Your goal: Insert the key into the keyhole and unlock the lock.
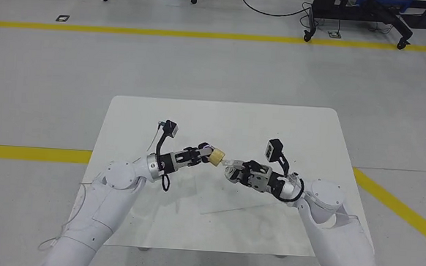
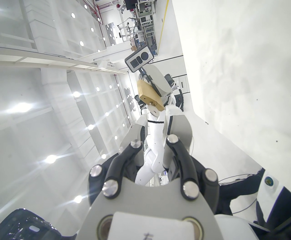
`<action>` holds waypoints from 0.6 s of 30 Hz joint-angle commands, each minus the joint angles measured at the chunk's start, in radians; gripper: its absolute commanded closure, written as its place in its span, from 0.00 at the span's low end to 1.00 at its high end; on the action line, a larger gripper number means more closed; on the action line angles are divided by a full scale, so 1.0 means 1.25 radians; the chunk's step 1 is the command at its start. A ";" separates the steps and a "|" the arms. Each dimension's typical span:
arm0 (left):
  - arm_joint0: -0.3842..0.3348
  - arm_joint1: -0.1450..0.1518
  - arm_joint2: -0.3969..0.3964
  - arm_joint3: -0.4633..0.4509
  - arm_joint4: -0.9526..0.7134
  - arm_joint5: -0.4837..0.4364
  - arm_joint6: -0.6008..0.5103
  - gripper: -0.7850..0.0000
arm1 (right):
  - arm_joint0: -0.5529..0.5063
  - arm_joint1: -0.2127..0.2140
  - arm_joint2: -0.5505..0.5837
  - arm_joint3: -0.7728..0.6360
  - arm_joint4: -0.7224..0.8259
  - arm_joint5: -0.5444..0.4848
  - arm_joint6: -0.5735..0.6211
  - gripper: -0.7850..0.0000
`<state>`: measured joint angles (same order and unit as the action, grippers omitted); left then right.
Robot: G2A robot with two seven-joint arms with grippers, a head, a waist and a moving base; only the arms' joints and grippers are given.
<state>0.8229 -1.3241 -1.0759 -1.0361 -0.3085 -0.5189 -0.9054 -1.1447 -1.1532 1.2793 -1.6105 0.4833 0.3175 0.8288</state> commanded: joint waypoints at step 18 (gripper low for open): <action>-0.004 -0.001 0.011 0.003 -0.003 0.001 -0.010 1.00 | 0.025 -0.001 -0.026 0.027 0.026 0.004 -0.012 1.00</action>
<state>0.8178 -1.3250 -1.0622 -1.0328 -0.3125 -0.5162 -0.9172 -1.1143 -1.1546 1.2472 -1.5819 0.5077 0.3224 0.8131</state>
